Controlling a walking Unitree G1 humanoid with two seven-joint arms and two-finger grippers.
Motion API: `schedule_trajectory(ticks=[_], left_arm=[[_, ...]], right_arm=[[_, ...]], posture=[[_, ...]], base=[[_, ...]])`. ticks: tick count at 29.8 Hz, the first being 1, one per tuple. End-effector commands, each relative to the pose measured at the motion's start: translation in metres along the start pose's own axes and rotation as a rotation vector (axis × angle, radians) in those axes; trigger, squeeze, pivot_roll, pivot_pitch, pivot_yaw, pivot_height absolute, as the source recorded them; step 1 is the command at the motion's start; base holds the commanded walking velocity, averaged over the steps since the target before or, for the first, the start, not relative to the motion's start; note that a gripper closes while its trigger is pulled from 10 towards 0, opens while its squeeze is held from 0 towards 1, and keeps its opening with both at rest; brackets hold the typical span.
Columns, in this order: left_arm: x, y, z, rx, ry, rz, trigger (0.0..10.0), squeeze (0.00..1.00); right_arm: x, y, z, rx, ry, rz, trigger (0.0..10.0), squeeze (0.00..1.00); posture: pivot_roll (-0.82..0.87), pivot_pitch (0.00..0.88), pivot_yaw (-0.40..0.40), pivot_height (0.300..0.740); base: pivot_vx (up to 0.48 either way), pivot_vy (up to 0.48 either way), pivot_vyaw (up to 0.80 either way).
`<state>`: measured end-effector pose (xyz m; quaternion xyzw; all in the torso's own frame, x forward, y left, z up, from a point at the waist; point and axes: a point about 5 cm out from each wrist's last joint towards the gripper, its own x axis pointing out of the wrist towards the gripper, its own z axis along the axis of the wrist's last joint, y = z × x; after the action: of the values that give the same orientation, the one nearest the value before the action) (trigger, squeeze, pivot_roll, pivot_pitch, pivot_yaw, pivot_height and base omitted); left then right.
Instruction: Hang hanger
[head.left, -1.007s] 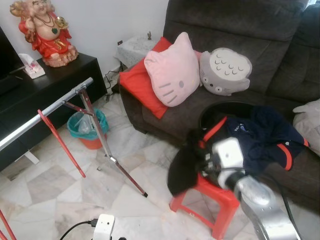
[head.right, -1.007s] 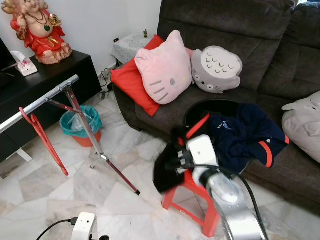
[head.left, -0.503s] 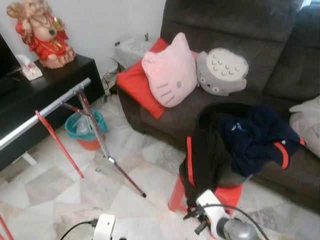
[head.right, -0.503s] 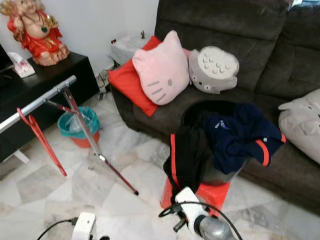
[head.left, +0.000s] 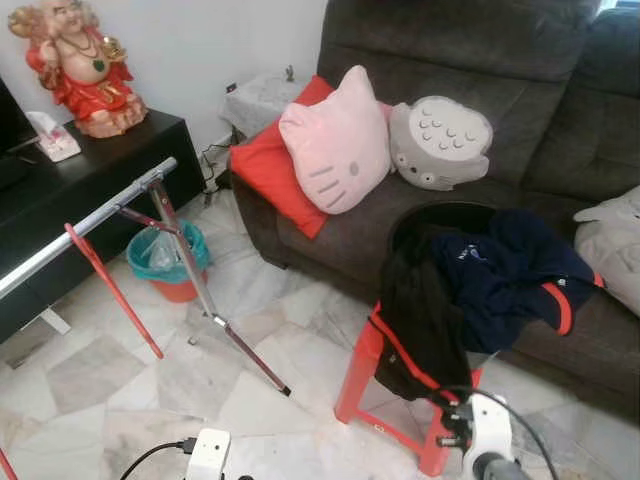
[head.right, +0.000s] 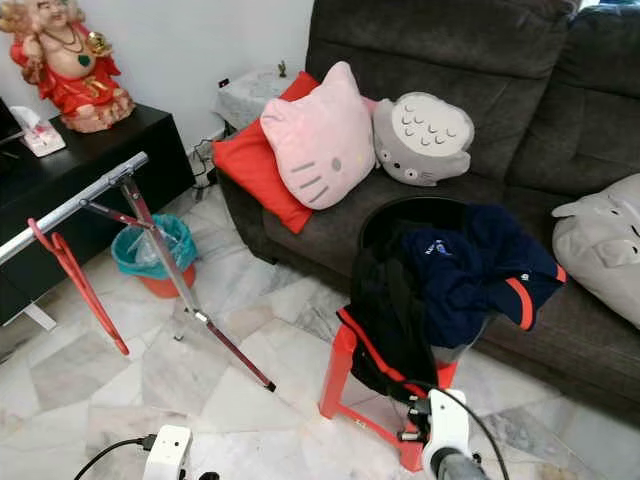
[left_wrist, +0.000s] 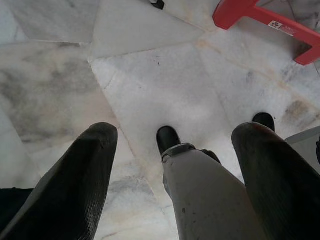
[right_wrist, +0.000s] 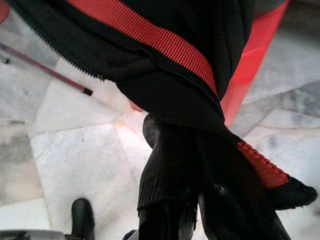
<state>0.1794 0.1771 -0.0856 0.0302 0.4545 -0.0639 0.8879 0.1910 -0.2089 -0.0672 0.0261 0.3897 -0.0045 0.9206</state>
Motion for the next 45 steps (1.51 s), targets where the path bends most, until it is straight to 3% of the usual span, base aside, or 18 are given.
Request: schedule_trajectory(ticks=[1, 5, 8, 12, 19, 27, 37, 41, 42, 43, 45], left_arm=[[-0.001, 0.002, -0.003, 0.026, 0.021, 0.005, 10.0, 0.00], [-0.001, 0.002, -0.003, 0.028, 0.023, 0.002, 10.0, 0.00], [-0.001, 0.001, -0.003, 0.027, 0.025, 0.000, 10.0, 0.00], [0.000, 0.001, -0.003, 0.030, 0.028, -0.001, 10.0, 0.00], [-0.001, 0.001, -0.003, 0.031, 0.030, 0.000, 10.0, 0.00], [0.000, 0.001, -0.003, 0.034, 0.030, -0.001, 10.0, 0.00], [0.000, 0.001, -0.003, 0.029, 0.027, -0.002, 10.0, 0.00], [-0.001, 0.001, -0.003, 0.029, 0.027, -0.002, 10.0, 0.00], [-0.001, 0.001, -0.003, 0.028, 0.027, -0.003, 10.0, 0.00], [-0.001, 0.001, -0.003, 0.028, 0.027, -0.004, 10.0, 0.00], [-0.001, 0.001, -0.003, 0.028, 0.027, -0.004, 10.0, 0.00]], right_arm=[[-0.001, 0.003, -0.008, -0.004, 0.025, 0.002, 10.0, 0.00], [-0.003, -0.001, -0.023, -0.056, 0.104, -0.038, 10.0, 0.00], [-0.011, -0.001, -0.050, -0.137, 0.236, -0.049, 10.0, 0.00], [-0.021, 0.003, -0.076, -0.143, 0.337, -0.035, 10.0, 0.00], [-0.032, 0.011, -0.102, -0.128, 0.436, -0.031, 10.0, 0.00], [-0.025, 0.015, -0.092, -0.198, 0.464, -0.021, 10.0, 0.00], [-0.009, 0.020, -0.064, -0.167, 0.389, -0.062, 10.0, 0.00], [-0.006, 0.010, -0.051, -0.131, 0.315, -0.163, 10.0, 0.00], [-0.009, -0.003, -0.052, -0.124, 0.289, -0.218, 10.0, 0.00], [-0.016, -0.014, -0.059, -0.115, 0.280, -0.258, 10.0, 0.00], [-0.024, -0.021, -0.071, -0.089, 0.280, -0.289, 10.0, 0.00]], posture=[[-0.07, 0.005, 0.058, 0.740], [-0.07, 0.006, 0.057, 0.740], [-0.07, 0.007, 0.055, 0.740], [-0.07, 0.007, 0.055, 0.740], [-0.07, 0.010, 0.056, 0.740], [-0.07, 0.009, 0.056, 0.740], [-0.07, 0.009, 0.056, 0.740], [-0.07, 0.009, 0.057, 0.740], [-0.07, 0.009, 0.058, 0.740], [-0.07, 0.010, 0.057, 0.740], [-0.07, 0.010, 0.057, 0.740]], base=[[0.000, 0.000, 0.00], [0.000, 0.000, 0.00], [0.000, 0.000, 0.00], [0.000, 0.000, 0.00], [0.000, 0.000, 0.00], [0.000, 0.000, 0.00], [0.000, 0.000, 0.00], [0.000, 0.000, 0.00], [0.000, 0.000, 0.00], [0.000, 0.000, 0.00], [0.000, 0.000, 0.00]])
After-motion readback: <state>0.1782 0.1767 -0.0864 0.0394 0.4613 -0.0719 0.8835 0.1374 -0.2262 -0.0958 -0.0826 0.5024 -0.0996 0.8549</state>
